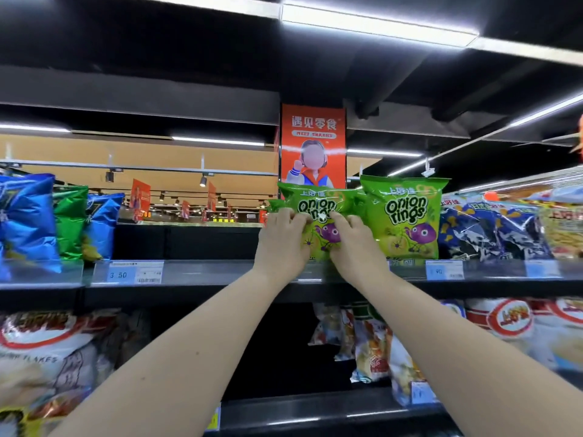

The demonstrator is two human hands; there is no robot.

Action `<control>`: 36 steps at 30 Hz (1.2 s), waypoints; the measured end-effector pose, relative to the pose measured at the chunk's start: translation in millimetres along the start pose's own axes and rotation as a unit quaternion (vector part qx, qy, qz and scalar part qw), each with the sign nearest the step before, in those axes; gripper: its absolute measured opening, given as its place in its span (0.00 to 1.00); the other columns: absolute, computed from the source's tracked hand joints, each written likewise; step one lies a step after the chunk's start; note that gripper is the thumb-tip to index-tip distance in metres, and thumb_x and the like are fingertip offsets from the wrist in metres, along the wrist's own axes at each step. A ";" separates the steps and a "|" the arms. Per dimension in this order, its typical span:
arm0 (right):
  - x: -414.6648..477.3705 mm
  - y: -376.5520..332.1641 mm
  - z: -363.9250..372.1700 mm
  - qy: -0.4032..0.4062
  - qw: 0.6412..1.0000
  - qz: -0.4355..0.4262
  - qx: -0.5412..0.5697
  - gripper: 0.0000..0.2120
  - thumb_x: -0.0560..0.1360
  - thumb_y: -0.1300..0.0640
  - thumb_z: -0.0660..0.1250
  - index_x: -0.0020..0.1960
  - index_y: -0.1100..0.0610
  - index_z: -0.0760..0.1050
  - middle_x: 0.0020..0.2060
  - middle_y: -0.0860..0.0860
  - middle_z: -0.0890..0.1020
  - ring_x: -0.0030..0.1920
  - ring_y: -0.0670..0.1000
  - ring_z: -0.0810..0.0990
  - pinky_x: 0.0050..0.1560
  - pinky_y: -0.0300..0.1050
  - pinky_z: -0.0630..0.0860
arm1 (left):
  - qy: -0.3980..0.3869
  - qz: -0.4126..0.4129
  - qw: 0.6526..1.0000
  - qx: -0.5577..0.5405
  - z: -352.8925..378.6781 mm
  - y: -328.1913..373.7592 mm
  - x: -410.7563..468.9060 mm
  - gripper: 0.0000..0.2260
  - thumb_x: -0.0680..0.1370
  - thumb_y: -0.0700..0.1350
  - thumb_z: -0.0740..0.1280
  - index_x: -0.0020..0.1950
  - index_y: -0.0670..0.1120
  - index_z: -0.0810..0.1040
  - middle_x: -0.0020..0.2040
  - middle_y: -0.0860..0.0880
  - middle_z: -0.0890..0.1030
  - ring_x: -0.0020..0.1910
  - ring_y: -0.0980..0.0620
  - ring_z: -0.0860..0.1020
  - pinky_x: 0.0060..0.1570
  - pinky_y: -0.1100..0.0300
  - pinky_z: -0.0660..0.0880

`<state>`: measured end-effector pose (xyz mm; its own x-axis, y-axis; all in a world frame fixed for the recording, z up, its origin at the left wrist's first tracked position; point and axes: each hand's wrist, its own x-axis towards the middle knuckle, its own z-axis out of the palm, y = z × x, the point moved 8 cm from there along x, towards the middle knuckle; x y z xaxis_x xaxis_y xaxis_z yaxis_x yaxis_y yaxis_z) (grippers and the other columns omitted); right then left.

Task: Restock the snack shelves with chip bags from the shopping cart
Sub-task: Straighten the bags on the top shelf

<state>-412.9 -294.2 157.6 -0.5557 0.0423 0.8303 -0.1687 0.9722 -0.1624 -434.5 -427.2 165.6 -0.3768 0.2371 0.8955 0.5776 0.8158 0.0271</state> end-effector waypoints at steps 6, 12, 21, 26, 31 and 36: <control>-7.2 -0.1 -12.8 -0.030 0.999 0.004 0.018 0.29 0.78 0.58 0.62 0.77 0.51 0.58 0.69 0.54 0.66 0.65 0.57 0.67 0.55 0.52 0.73 | -0.018 0.026 0.998 0.063 -0.9 15.7 -1.2 0.19 0.79 0.51 0.62 0.69 0.53 0.73 0.64 0.47 0.72 0.64 0.44 0.68 0.57 0.48 0.70; -43.8 18.8 -54.9 0.047 0.991 -0.072 -0.101 0.18 0.73 0.62 0.67 0.62 0.57 0.72 0.55 0.55 0.76 0.54 0.58 0.74 0.49 0.52 0.76 | 0.024 0.089 0.994 0.062 2.4 75.0 -10.3 0.15 0.70 0.46 0.68 0.57 0.50 0.78 0.54 0.48 0.77 0.55 0.43 0.74 0.50 0.48 0.69; -115.5 164.6 -144.5 0.003 0.962 -0.007 -0.273 0.21 0.69 0.61 0.69 0.62 0.61 0.74 0.52 0.58 0.78 0.52 0.61 0.76 0.49 0.56 0.76 | -0.024 0.156 0.987 -0.002 61.4 248.9 -22.8 0.17 0.63 0.48 0.73 0.50 0.48 0.79 0.47 0.47 0.78 0.47 0.42 0.76 0.47 0.48 0.71; -182.2 269.5 -228.6 -0.032 0.921 0.076 -0.381 0.23 0.70 0.55 0.71 0.64 0.58 0.72 0.53 0.56 0.78 0.52 0.61 0.77 0.45 0.55 0.75 | -0.056 0.195 0.977 -0.068 85.7 396.3 -39.9 0.16 0.76 0.51 0.63 0.63 0.50 0.72 0.61 0.47 0.73 0.62 0.42 0.69 0.61 0.46 0.63; -270.6 377.1 -320.9 -0.079 0.883 0.134 -0.442 0.23 0.74 0.51 0.69 0.66 0.54 0.68 0.56 0.53 0.75 0.57 0.58 0.74 0.53 0.52 0.72 | -0.074 0.244 0.958 -0.130 110.0 571.0 -79.2 0.17 0.76 0.51 0.61 0.64 0.50 0.71 0.61 0.47 0.73 0.61 0.42 0.69 0.58 0.47 0.64; -387.6 485.8 -396.6 -0.158 0.821 0.226 -0.500 0.25 0.76 0.51 0.66 0.70 0.55 0.62 0.63 0.54 0.71 0.63 0.58 0.69 0.60 0.52 0.68 | -0.119 0.298 0.927 -0.193 135.0 747.6 -138.6 0.17 0.79 0.52 0.60 0.65 0.48 0.70 0.62 0.46 0.72 0.62 0.42 0.69 0.61 0.46 0.64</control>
<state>43.4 253.2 -31.7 -0.5886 0.5417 0.6001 0.7769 0.5843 0.2345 -48.2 221.0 1.7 -0.0296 0.7331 0.6795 0.9335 0.2632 -0.2434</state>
